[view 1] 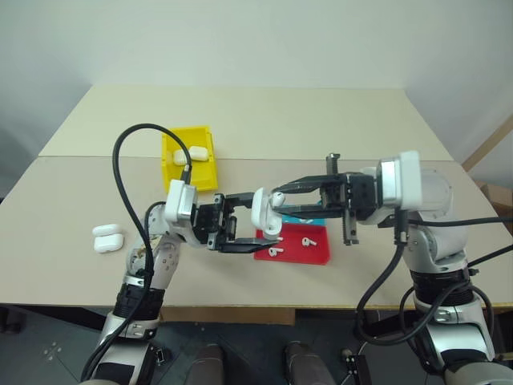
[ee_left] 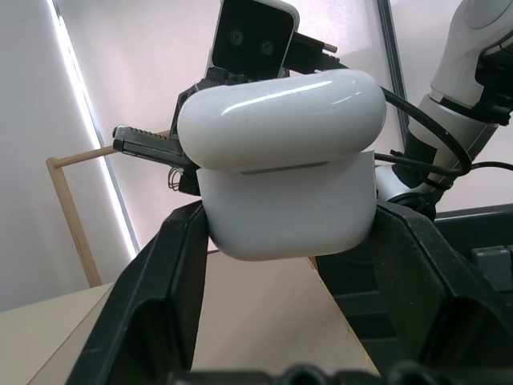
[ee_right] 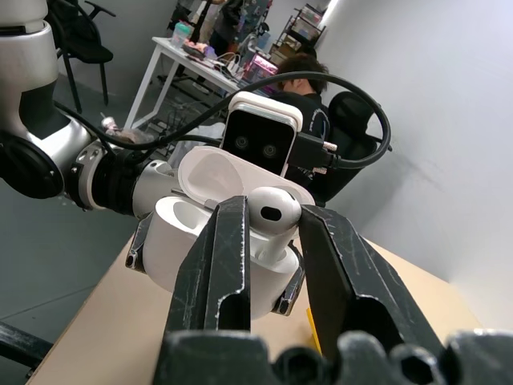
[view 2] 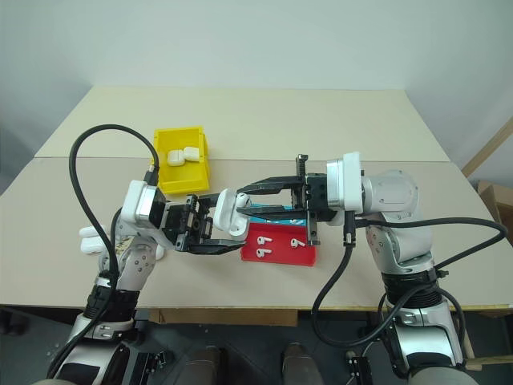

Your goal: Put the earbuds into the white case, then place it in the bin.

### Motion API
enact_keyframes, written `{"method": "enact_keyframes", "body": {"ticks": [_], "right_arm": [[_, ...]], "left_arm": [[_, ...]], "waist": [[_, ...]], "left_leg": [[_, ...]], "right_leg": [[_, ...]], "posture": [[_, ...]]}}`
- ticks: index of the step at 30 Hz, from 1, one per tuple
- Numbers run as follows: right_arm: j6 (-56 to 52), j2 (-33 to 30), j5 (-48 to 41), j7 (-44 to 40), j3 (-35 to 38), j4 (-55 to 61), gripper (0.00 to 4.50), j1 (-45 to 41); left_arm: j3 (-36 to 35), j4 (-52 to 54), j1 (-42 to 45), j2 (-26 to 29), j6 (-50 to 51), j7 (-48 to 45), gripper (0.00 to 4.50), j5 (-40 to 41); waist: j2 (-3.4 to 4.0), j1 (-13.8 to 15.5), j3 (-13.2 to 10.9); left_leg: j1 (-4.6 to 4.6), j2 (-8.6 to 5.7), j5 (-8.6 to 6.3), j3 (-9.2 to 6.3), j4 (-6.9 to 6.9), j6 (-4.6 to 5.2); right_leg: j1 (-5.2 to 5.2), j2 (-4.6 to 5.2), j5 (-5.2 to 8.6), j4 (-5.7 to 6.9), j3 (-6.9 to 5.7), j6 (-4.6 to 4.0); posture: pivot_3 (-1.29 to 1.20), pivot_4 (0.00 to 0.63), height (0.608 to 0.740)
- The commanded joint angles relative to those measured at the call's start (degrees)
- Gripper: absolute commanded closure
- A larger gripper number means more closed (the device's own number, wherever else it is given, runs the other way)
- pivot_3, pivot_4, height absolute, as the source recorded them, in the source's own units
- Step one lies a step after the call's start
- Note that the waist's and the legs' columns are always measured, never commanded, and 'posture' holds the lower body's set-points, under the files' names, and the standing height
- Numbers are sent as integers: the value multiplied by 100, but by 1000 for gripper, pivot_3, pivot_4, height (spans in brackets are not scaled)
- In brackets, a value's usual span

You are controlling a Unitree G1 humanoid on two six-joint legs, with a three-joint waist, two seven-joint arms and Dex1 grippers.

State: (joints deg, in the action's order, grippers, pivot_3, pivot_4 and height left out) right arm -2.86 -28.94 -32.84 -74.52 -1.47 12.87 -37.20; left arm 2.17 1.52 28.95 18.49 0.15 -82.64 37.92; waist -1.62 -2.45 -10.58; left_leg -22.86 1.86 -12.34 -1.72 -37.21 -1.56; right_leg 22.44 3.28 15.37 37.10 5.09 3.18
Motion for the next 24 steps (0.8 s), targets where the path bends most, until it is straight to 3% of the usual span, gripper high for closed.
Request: {"method": "enact_keyframes", "body": {"ticks": [1, 24], "right_arm": [[169, 20, -58, 32, 95, 38, 3446, -69], [518, 21, 172, -58, -24, -63, 3446, -14]], "left_arm": [[-70, 93, 117, 15, -91, -41, 1762, 59], [-39, 54, 188, -13, -140, -33, 1762, 1]], "waist": [[0, 0, 0], [0, 1, 0]], "left_leg": [[0, 0, 0, 0, 0, 0], [0, 0, 0, 0, 0, 0]], "right_leg": [[0, 0, 0, 0, 0, 0], [0, 0, 0, 0, 0, 0]], "posture": [[0, 150, 740], [0, 150, 740]]}}
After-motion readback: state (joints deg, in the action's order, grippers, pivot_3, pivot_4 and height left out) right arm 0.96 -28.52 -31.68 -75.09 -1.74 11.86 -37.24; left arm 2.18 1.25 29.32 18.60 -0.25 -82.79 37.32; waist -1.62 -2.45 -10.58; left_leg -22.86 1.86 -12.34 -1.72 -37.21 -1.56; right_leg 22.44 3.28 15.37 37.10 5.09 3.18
